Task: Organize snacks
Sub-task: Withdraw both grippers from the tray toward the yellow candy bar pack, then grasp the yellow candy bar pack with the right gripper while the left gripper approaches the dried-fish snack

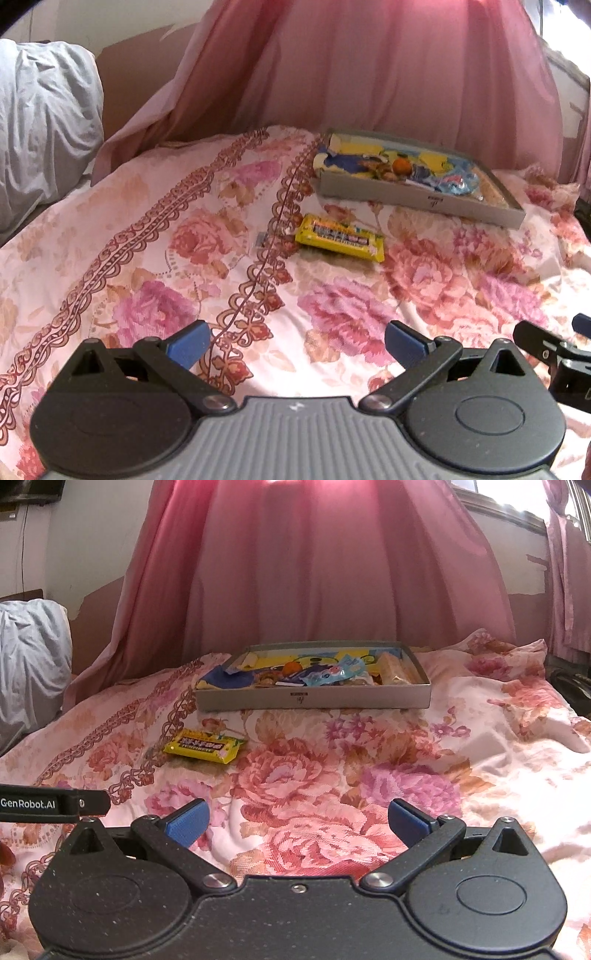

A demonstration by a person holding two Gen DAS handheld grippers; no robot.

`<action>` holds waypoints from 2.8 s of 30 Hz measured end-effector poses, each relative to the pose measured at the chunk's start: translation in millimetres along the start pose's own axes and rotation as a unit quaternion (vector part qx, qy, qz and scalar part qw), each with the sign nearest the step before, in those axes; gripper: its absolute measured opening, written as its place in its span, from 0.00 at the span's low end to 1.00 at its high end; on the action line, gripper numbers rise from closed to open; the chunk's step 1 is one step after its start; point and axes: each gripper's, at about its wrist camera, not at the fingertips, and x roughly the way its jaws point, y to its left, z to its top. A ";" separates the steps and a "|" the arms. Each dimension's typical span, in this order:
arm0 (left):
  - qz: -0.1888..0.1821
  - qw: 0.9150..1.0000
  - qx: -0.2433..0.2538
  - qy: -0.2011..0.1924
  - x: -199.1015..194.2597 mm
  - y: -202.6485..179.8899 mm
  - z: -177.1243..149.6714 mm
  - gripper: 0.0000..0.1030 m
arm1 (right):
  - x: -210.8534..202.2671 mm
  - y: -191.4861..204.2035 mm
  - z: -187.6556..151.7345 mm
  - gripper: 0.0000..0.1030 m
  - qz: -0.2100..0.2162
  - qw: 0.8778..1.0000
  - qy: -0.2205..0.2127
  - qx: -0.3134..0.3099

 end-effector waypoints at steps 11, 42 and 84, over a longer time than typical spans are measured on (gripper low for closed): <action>-0.008 0.998 0.050 0.040 26.1 1.0 17.6 0.99 | 13.3 -0.3 2.8 0.99 0.007 1.000 0.003 0.000; -0.013 1.000 -0.023 0.004 142.8 81.8 74.7 0.99 | 213.4 95.9 57.7 0.97 0.184 0.939 0.065 -0.284; -0.151 0.953 0.261 -0.006 177.0 22.8 93.0 1.00 | 124.4 2.6 9.2 0.46 0.131 0.978 0.140 -0.087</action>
